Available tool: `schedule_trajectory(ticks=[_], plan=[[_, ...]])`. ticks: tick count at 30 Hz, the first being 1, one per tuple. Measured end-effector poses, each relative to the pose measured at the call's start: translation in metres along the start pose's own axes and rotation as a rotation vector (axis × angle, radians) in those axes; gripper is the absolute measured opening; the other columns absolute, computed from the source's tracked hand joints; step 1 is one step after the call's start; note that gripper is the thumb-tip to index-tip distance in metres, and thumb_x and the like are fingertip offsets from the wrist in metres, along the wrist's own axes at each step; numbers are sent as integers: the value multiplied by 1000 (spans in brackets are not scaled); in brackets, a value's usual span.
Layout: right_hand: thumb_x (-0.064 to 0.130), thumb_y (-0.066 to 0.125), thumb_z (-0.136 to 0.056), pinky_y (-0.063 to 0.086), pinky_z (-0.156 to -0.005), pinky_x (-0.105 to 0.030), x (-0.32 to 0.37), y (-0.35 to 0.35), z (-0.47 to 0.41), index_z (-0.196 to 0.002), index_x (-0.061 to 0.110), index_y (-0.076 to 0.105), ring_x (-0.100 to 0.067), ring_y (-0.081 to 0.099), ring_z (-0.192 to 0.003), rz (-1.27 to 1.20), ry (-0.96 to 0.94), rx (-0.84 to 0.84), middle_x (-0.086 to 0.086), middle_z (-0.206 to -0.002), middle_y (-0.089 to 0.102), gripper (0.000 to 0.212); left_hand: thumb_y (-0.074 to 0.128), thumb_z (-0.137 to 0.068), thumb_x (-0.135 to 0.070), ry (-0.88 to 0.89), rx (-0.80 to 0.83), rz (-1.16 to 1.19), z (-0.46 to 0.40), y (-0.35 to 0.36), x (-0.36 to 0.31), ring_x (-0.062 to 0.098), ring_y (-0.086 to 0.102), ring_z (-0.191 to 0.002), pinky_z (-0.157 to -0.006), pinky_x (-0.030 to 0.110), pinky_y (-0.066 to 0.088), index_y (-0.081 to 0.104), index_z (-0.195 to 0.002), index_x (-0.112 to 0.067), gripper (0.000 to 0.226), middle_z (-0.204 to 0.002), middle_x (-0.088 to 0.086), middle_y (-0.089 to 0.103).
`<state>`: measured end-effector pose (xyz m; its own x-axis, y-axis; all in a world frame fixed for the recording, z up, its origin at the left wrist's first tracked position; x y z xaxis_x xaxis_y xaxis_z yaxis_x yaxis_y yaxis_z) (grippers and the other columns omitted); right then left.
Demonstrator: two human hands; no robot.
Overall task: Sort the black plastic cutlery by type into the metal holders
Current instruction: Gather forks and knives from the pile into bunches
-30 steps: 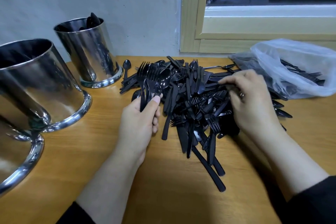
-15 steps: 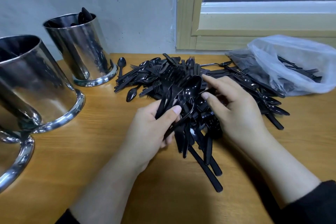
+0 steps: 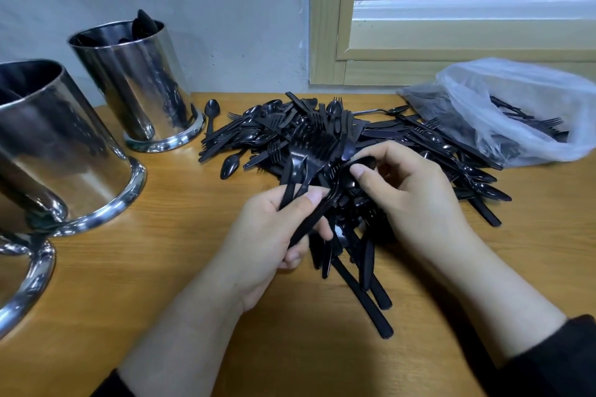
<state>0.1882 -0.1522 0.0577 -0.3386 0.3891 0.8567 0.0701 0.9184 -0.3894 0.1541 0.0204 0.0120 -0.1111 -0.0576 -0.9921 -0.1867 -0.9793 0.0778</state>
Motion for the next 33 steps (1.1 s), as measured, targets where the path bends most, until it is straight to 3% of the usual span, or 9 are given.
schedule_trajectory(ticks=[3,6,10,14,16,18,23,26,33], plan=[[21,72,-92,40,-61,-13,-6,-5,-2,-91,22,72,-3,49,-63,-23,45,-60,-3,-72,59,2,52,-105,-28,54,-50,-20,-2,-6,-3,13,37,-48,-45,24,32,64,-109,-11,22,-87,10,74],[24,72,-91,39,-61,-15,-11,-4,-4,-91,21,72,-4,49,-63,-10,61,-55,-4,-70,58,2,59,-102,-26,66,7,-85,-2,0,-3,13,38,-51,-47,25,34,61,-109,-15,13,-83,4,69],[36,69,-92,42,-68,-11,-7,-14,-6,-109,31,70,-2,58,-74,91,24,-24,9,-85,67,18,59,-102,-19,85,-20,-58,-4,-4,-3,12,37,-49,-45,24,32,62,-109,-15,9,-77,3,59],[60,68,-80,38,-80,-8,-4,-16,-5,-125,43,60,6,54,-98,409,-18,297,20,-106,58,49,56,-104,-15,121,-121,23,-5,-19,-7,15,32,-49,-44,25,28,58,-107,-5,11,-84,9,59],[70,67,-71,38,-89,-14,-9,-8,2,-132,51,52,12,48,-106,521,8,465,26,-112,50,66,55,-105,-16,122,-143,32,-6,-22,-5,15,32,-49,-44,26,27,58,-106,-6,10,-86,8,59],[73,66,-69,41,-90,-21,-11,-1,5,-134,53,50,9,48,-105,602,15,506,25,-109,48,70,55,-105,-17,130,-173,29,-6,-24,-5,14,33,-49,-44,26,27,60,-104,-10,9,-84,6,60],[54,72,-83,36,-79,-23,-11,6,5,-141,42,52,-7,50,-100,735,22,481,17,-106,47,62,57,-104,-20,155,-209,45,-6,-28,-7,13,35,-48,-42,24,29,62,-106,-13,8,-83,3,61],[38,69,-90,42,-84,-25,-9,3,4,-140,34,56,-10,55,-98,717,12,453,13,-108,53,51,59,-103,-20,159,-228,50,-5,-29,-7,14,36,-49,-43,25,30,63,-104,-16,6,-82,2,61],[24,55,-101,39,-90,-20,2,-18,-7,-131,20,66,-17,62,-109,657,-56,144,3,-117,68,32,59,-103,-20,160,-240,74,-5,-30,-6,12,38,-50,-43,25,33,63,-109,-15,9,-86,0,64]])
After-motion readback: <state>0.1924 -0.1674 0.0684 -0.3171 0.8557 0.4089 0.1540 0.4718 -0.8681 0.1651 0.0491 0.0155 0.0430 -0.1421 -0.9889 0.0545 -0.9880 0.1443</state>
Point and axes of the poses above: each hand's wrist, its own z-axis away from the middle knuckle, its own y-axis out of the palm, x = y × z, the point moved 8 cm from there along -z, towards the middle knuckle
